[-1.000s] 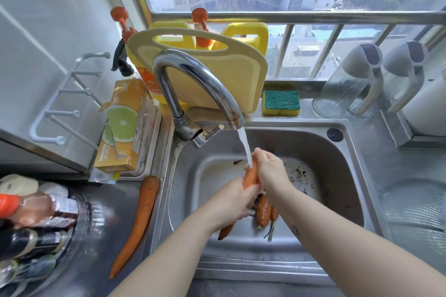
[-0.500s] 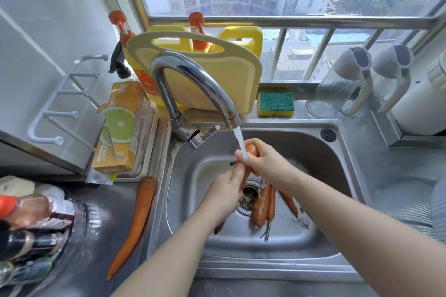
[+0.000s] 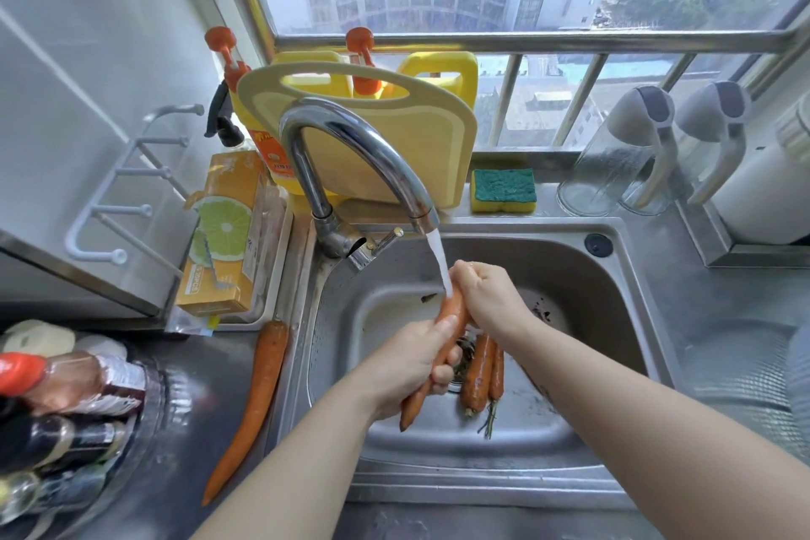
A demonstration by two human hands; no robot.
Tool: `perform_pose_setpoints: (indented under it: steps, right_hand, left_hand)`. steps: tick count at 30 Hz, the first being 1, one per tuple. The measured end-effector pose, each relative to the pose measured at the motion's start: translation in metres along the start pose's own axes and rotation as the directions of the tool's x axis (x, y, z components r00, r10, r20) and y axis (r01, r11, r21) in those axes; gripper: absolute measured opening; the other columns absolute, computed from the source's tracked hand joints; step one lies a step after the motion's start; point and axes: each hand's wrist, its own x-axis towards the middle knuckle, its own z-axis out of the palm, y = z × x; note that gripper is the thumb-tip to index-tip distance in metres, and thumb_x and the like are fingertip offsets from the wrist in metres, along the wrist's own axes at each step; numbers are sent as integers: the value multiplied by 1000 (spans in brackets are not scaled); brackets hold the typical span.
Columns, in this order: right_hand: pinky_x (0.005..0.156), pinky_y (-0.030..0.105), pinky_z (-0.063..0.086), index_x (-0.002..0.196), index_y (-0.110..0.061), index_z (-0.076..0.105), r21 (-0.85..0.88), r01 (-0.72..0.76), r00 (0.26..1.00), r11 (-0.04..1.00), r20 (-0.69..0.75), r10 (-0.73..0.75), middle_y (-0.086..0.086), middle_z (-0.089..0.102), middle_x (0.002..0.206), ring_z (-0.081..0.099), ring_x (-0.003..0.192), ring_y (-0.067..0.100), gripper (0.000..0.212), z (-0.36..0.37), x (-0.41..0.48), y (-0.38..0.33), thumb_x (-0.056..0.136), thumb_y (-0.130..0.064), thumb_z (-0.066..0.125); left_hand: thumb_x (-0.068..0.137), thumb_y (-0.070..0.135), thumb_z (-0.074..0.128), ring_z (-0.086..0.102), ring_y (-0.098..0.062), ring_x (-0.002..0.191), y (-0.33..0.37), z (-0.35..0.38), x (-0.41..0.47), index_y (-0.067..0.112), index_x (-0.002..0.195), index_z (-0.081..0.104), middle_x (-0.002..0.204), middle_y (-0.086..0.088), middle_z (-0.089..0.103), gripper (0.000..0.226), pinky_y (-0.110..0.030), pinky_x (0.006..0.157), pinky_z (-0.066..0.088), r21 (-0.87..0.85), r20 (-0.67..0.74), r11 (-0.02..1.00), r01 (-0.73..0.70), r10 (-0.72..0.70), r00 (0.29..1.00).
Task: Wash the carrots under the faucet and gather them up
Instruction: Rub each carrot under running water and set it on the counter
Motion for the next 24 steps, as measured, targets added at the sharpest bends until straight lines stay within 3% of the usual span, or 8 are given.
perform_pose_setpoints:
  steps: [2, 4, 6, 10, 17, 21, 22, 24]
  right_hand:
    - [50, 24, 35, 53, -12, 56, -39, -49, 999, 998, -6, 49, -7, 47, 38, 42, 41, 7, 46, -1, 2, 0, 96, -20, 40]
    - [57, 27, 40, 62, -1, 62, -101, -90, 996, 991, -15, 89, 2, 50, 46, 45, 46, 17, 48, -4, 4, 1, 96, -27, 39]
    - [59, 29, 41, 64, 3, 63, -210, -86, 996, 974, -36, 80, 5, 50, 46, 47, 48, 19, 55, -13, 3, 0, 95, -37, 43]
    - [57, 27, 47, 81, -9, 69, -406, 113, 989, 907, 130, -65, 1, 63, 65, 58, 56, 13, 45, -35, -8, -8, 86, -52, 56]
    - [81, 29, 46, 119, -31, 58, -701, 518, 826, 490, 558, -76, -4, 56, 109, 56, 97, 17, 41, -71, -15, -28, 82, -46, 65]
    - [94, 36, 42, 128, -21, 48, -801, 597, 801, 45, 593, -78, 4, 52, 121, 54, 110, 25, 46, -71, -16, -26, 88, -42, 57]
    - [93, 36, 42, 123, -18, 50, -807, 590, 805, 10, 588, -77, 4, 54, 118, 55, 107, 25, 43, -71, -17, -25, 89, -44, 54]
    - [85, 35, 45, 113, -17, 55, -822, 556, 829, 123, 559, -15, 4, 61, 107, 59, 93, 23, 36, -73, -18, -26, 90, -45, 51]
  left_hand:
    - [99, 28, 40, 40, -7, 50, -1, -3, -1, 16, 92, 47, 71, 0, 44, 15, -21, 52, 35, 353, -43, 934, -46, 65, 997]
    - [96, 28, 46, 48, -13, 63, -2, -6, 1, 21, 112, 45, 81, 0, 52, 18, -25, 53, 37, 705, -103, 708, -42, 161, 981]
    - [95, 32, 48, 57, -18, 82, -1, -10, 2, 25, 126, 41, 100, 0, 57, 32, -30, 58, 43, 860, -126, 508, -41, 289, 949]
    - [94, 53, 38, 61, -28, 93, 5, -21, 6, 21, 104, 46, 102, -2, 64, 35, -35, 63, 40, 981, -126, 187, 57, 382, 916]
    - [91, 61, 33, 59, -26, 84, 13, -12, 24, 25, 89, 44, 85, 3, 56, 38, -44, 74, 50, 979, 8, 195, -59, 254, 967]
    - [96, 40, 39, 58, -22, 94, 9, -12, 36, 32, 101, 44, 101, 5, 56, 11, -45, 83, 48, 973, 70, 193, -127, 276, 959]
    - [95, 39, 36, 57, -20, 97, 9, -13, 37, 39, 105, 43, 107, 7, 56, 12, -45, 85, 48, 969, 70, 208, -132, 284, 956]
    - [96, 41, 33, 56, -19, 106, 11, -17, 37, 42, 112, 45, 116, 8, 56, 20, -43, 90, 46, 973, 61, 192, -128, 321, 945]
